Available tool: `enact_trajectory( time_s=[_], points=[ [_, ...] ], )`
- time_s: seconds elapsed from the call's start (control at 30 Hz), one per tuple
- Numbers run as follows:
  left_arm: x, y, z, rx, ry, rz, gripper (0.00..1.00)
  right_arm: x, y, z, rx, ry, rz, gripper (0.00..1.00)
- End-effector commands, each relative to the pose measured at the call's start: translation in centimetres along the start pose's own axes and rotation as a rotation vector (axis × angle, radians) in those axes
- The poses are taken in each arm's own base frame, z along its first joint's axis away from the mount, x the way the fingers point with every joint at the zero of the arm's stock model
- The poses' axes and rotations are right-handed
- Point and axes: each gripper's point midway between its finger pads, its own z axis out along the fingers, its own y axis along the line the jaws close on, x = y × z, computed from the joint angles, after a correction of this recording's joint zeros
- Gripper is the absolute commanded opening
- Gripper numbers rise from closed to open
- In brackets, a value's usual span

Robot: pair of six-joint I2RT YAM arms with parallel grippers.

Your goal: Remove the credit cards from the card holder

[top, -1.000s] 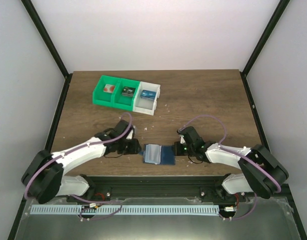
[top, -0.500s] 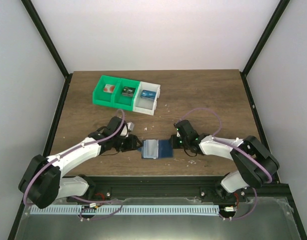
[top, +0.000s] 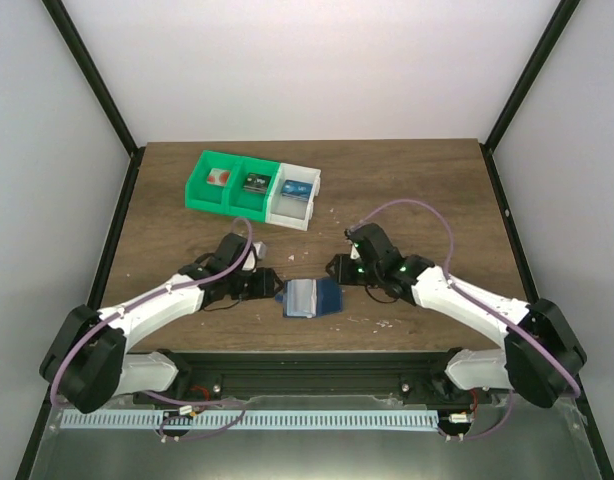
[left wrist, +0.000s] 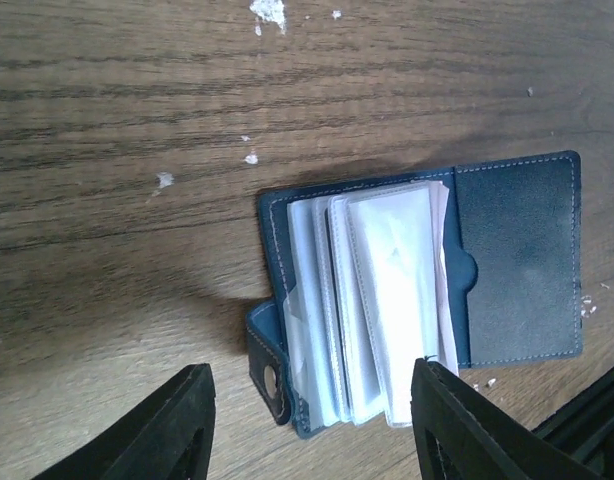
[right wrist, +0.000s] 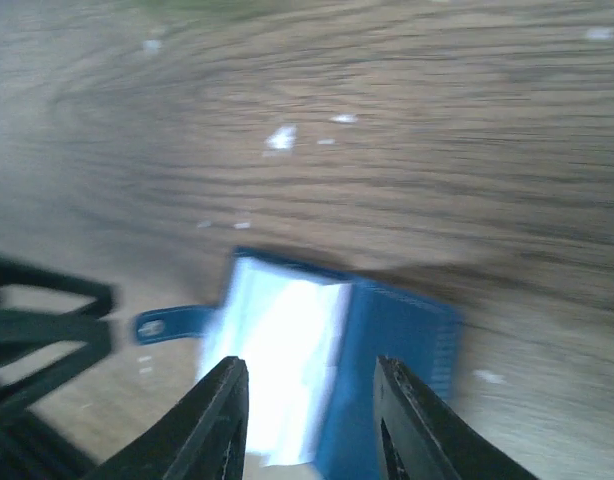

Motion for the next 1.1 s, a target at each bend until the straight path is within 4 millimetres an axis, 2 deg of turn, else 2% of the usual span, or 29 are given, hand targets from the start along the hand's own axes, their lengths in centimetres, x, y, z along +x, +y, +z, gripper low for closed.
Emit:
enact_trajectory(
  time_s=[0.0, 0.1, 0.17, 0.43, 0.57, 0.7, 0.73, 0.9, 1.07],
  points=[
    [-0.2, -0.5, 0.9, 0.054, -0.007, 0.030, 0.57, 0.1, 6.5, -1.5, -0.156, 0.009, -0.029, 0.37],
    [-0.2, -0.2, 1.5, 0.053, -0.010, 0.021, 0.57, 1.9, 8.4, 0.0, -0.159, 0.060, -0.058, 0.38],
    [-0.1, 0.1, 1.9, 0.043, -0.005, 0.008, 0.57, 2.5, 8.4, 1.1, -0.101, 0.076, -0.068, 0.38],
    [0.0, 1.3, 3.2, -0.004, 0.004, -0.016, 0.46, 4.9, 5.9, 4.9, 0.022, 0.131, -0.086, 0.42],
    [0.5, 1.9, 3.7, -0.022, 0.022, -0.022, 0.40, 5.4, 4.9, 5.7, 0.041, 0.123, -0.103, 0.40],
    [0.9, 2.4, 3.9, -0.033, 0.034, -0.032, 0.36, 6.3, 4.8, 6.4, 0.022, 0.154, -0.123, 0.40],
    [0.9, 2.3, 3.9, -0.029, 0.032, -0.033, 0.32, 6.6, 4.8, 6.4, 0.016, 0.163, -0.119, 0.40],
    [0.6, 0.9, 3.2, 0.029, 0.031, -0.029, 0.00, 6.7, 4.3, 6.4, 0.029, 0.160, -0.091, 0.43],
    [0.2, -0.9, 2.1, 0.100, 0.020, -0.037, 0.00, 6.6, 3.9, 6.2, 0.055, 0.153, -0.104, 0.49]
  ],
)
